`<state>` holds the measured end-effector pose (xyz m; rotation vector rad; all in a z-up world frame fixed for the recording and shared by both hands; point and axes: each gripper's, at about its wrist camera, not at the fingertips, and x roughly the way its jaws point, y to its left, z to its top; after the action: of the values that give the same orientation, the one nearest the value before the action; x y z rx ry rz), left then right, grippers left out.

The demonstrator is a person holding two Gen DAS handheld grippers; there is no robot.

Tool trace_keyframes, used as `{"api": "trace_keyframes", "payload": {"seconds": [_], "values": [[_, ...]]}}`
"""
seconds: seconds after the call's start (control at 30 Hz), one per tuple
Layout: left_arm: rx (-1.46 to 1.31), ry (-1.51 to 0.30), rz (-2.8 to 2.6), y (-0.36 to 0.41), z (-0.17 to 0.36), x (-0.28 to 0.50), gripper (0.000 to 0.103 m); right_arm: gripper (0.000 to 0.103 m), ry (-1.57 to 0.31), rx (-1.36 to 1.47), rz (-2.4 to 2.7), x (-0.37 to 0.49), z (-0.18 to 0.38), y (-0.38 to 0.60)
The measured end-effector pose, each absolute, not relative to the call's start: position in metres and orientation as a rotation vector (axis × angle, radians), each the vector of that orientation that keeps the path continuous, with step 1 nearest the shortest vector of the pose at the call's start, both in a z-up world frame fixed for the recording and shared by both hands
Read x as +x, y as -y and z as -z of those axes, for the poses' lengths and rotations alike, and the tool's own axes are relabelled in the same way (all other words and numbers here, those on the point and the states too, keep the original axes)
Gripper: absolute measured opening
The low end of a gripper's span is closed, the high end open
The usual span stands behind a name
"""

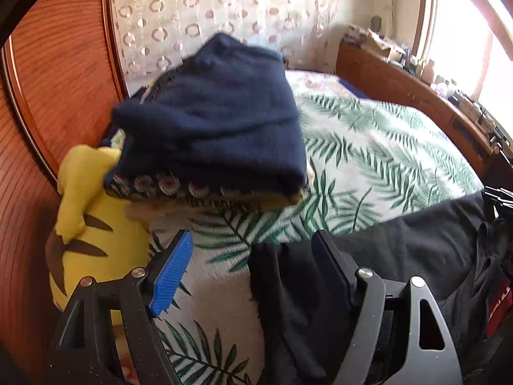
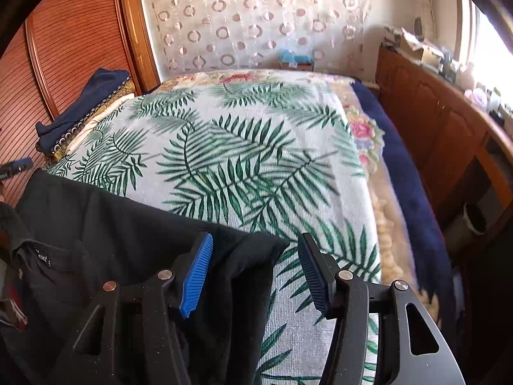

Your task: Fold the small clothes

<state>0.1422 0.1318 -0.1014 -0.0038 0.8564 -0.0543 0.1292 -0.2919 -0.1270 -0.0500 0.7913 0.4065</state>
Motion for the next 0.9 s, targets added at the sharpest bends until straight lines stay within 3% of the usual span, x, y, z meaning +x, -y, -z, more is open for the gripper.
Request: {"api": "trace_keyframes", "payload": {"seconds": [0.23, 0.33, 0.4, 0.5, 0.63, 0.9], "values": [[-0.032, -0.887, 0.068, -0.131, 0.116, 0.138, 0.068, 0.057, -0.803, -0.052, -0.424, 0.137, 0.133, 0.288], [-0.034, -0.899, 0.082, -0.128, 0.119, 0.139, 0.059, 0.057, -0.803, -0.065, -0.427, 0.138, 0.135, 0.286], [-0.04, -0.905, 0.107, -0.124, 0.12, 0.139, 0.046, 0.057, -0.802, -0.088, -0.418, 0.137, 0.136, 0.284], [-0.035, -0.93, 0.121, -0.118, 0.123, 0.14, 0.03, 0.046, -0.799, -0.108, -0.433, 0.136, 0.137, 0.278], [-0.067, -0.93, 0.153, -0.119, 0.119, 0.137, 0.012, 0.016, -0.804, -0.101, -0.503, 0.133, 0.136, 0.273], [-0.042, -0.744, 0.191, -0.1, 0.05, 0.089, 0.009, 0.01, -0.691, -0.032, -0.577, 0.101, 0.097, 0.284]]}}
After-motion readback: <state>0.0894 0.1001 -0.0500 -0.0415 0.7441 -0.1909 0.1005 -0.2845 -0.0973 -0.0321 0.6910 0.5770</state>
